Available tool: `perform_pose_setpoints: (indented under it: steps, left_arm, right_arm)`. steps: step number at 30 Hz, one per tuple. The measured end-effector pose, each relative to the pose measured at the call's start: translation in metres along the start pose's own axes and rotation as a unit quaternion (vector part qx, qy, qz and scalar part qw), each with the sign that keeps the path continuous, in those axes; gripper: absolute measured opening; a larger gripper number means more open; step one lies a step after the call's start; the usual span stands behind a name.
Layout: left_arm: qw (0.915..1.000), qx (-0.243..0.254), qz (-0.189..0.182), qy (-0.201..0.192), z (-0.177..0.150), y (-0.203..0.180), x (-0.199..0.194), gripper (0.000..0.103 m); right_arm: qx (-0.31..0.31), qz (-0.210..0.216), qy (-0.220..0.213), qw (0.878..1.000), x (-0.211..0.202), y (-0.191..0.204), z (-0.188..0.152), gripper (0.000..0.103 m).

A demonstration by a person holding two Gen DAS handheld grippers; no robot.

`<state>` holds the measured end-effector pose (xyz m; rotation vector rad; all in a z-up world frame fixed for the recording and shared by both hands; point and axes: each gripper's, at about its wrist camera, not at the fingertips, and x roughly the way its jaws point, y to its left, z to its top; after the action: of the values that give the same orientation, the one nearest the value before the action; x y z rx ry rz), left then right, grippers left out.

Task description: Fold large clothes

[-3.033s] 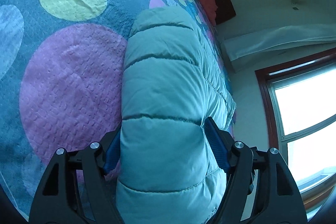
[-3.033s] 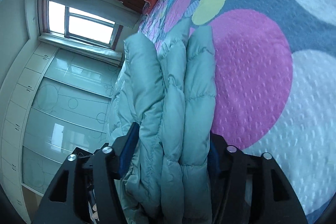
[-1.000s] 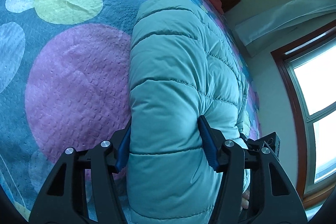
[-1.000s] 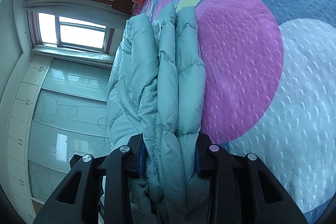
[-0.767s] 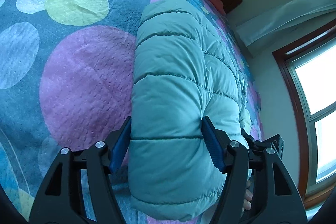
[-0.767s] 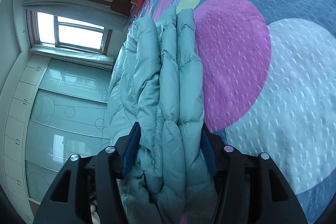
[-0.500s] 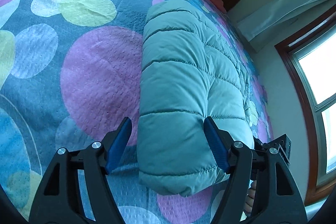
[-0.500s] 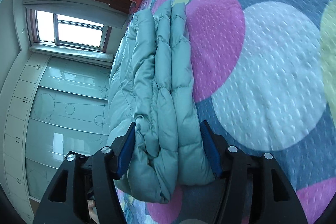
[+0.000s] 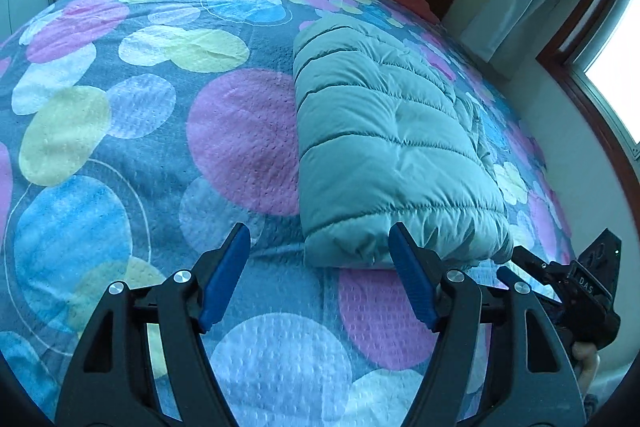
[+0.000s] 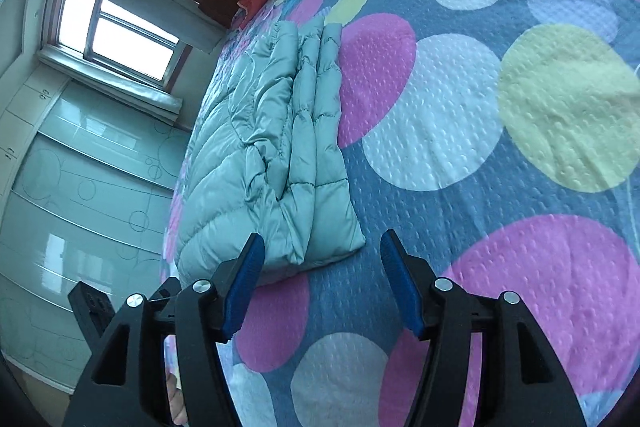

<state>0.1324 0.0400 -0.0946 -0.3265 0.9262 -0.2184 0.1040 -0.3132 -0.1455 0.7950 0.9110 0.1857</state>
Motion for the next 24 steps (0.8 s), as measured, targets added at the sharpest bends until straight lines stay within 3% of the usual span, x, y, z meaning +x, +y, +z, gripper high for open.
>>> perform_pose_setpoints:
  steps: [6,8,12,16,24]
  left_arm:
    - [0.9978,0.029,0.039,-0.044,-0.018,-0.015,-0.028,0.085]
    - [0.9962,0.041,0.051,-0.057,-0.021,-0.02,-0.037,0.091]
    - [0.9915,0.06,0.078,-0.085,-0.023,-0.032,-0.058,0.093]
    - [0.9859,0.074,0.097,-0.114,-0.023,-0.043,-0.078,0.096]
    - [0.9806,0.08,0.115,-0.137,-0.024,-0.059,-0.1,0.097]
  right_arm:
    - [-0.083,-0.097,-0.033,0.991,-0.022,0.033,-0.021,0.06]
    - [-0.1,-0.119,-0.044,0.987,-0.026,0.044,-0.026,0.069]
    - [-0.135,-0.154,-0.061,0.977,-0.031,0.063,-0.032,0.071]
    - [-0.162,-0.171,-0.078,0.969,-0.037,0.084,-0.04,0.071]
    - [-0.2,-0.184,-0.11,0.956,-0.053,0.113,-0.05,0.075]
